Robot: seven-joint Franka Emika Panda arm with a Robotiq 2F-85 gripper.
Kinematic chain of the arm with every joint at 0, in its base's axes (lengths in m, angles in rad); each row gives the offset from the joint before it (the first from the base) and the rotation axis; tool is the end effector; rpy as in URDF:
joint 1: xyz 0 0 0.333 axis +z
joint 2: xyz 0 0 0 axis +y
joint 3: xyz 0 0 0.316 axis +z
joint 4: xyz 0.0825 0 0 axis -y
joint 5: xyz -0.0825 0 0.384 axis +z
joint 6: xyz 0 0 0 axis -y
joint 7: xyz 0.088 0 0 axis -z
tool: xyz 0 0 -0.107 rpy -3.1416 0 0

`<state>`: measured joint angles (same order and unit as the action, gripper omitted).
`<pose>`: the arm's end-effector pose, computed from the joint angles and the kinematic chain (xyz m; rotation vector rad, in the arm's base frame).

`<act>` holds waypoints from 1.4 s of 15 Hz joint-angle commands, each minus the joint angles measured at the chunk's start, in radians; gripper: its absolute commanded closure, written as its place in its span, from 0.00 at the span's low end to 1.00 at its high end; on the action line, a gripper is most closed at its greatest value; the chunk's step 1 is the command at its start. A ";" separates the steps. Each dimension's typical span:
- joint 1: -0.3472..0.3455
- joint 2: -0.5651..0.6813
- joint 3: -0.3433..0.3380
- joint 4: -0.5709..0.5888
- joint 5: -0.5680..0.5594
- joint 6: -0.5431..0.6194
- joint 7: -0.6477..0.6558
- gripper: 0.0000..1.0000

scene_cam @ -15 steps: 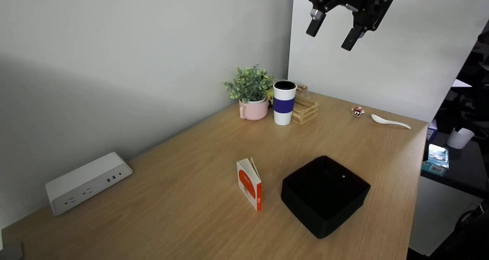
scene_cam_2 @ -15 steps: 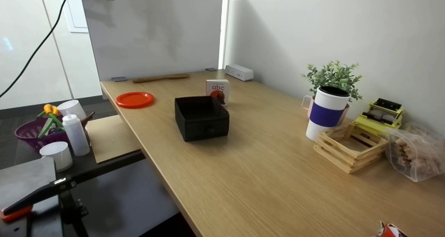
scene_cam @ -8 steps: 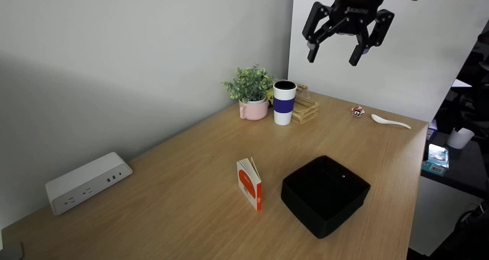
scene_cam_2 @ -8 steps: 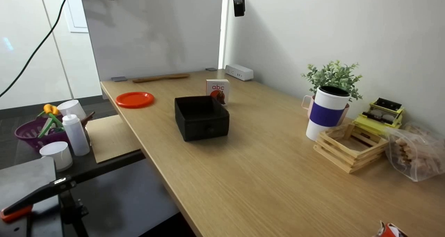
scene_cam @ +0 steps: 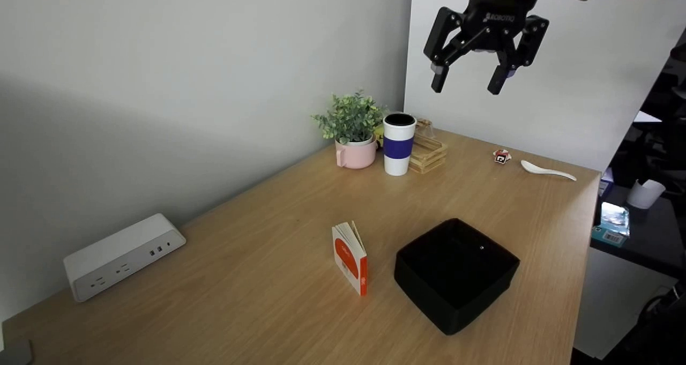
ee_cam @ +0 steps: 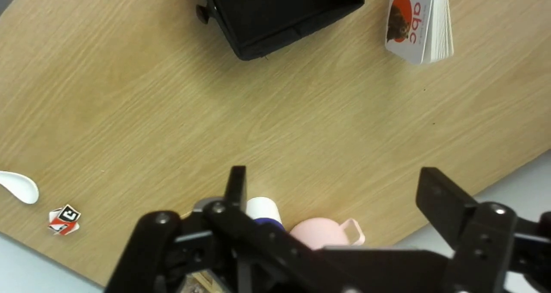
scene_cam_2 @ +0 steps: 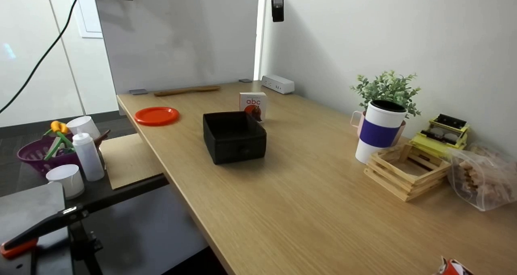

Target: Put the book in the black box

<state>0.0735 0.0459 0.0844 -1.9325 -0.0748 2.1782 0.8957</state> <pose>0.5829 0.0893 0.4812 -2.8908 1.0581 -0.3148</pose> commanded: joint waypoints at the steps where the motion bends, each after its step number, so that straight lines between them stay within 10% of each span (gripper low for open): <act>1: 0.004 0.094 -0.001 0.124 0.069 -0.108 -0.180 0.00; 21: 0.151 0.715 -0.037 0.915 0.057 -0.723 -0.314 0.00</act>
<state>0.2007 0.6753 0.0747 -1.1541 -0.0175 1.5487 0.5995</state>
